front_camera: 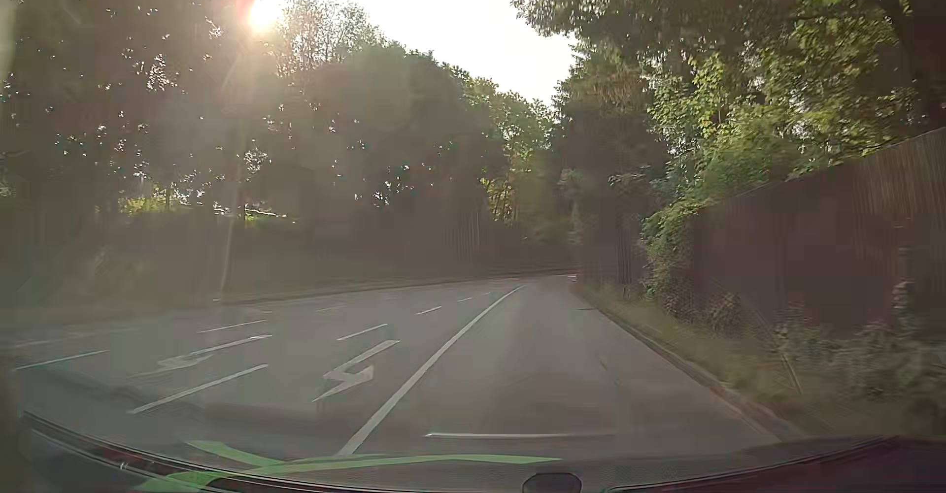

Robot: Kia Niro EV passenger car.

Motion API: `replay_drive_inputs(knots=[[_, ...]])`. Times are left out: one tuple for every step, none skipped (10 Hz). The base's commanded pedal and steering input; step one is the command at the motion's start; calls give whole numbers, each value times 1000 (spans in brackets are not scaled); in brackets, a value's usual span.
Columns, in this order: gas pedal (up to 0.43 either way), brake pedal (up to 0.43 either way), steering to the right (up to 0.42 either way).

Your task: Follow the waypoints while adhering to traffic rules and regulations

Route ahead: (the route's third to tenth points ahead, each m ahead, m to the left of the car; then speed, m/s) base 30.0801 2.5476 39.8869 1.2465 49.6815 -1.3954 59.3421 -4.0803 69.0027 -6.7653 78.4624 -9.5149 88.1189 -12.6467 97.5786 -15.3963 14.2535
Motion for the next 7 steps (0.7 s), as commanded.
replay_drive_inputs(knots=[[220, 0, 13], [220, 0, 13], [220, 0, 13], [220, 0, 13], [220, 0, 13], [220, 0, 13], [220, 0, 13]])
